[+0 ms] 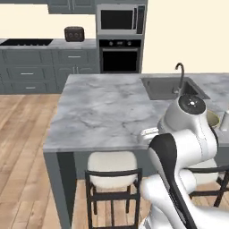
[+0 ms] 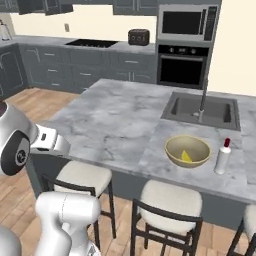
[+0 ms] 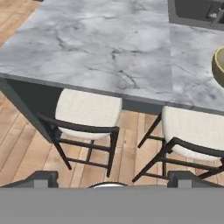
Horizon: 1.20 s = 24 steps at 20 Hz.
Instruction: There is a bowl on the dining counter. Grab a lemon wedge from the fridge and place it in the bowl. Then get the liquor bottle and glass cup from the cabinet and place them next to the bowl.
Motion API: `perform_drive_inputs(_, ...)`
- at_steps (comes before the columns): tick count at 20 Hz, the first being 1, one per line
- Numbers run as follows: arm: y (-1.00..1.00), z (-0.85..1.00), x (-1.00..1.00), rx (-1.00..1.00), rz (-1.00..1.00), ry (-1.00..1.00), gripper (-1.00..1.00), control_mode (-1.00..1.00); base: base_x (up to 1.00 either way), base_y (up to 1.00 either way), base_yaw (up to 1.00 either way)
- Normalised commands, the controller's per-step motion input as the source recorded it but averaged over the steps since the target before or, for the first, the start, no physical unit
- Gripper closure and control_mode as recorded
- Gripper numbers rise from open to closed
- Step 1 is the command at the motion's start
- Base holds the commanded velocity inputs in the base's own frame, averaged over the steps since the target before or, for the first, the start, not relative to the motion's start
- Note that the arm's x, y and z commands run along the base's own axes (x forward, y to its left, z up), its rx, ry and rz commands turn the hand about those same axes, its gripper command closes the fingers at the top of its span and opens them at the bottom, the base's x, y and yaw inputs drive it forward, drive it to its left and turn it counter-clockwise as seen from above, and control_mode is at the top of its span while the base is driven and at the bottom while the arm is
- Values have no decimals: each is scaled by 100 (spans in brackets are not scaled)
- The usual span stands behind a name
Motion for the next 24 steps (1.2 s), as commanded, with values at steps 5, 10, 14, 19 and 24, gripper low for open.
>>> perform_drive_inputs(5, 0, 0, 0, 0, 0, 0, -100, 100, -1, 100, -3)
perform_drive_inputs(10, 0, 0, 0, 0, 0, 0, -100, 100, -4, 100, -5)
perform_drive_inputs(14, 0, 0, 0, 0, 0, 0, -100, 100, 0, 100, -4)
perform_drive_inputs(19, 0, 0, 0, 0, 0, 0, -100, 100, 0, 100, -2)
perform_drive_inputs(24, 0, 0, 0, 0, 0, 0, -100, 100, 15, 100, -6)
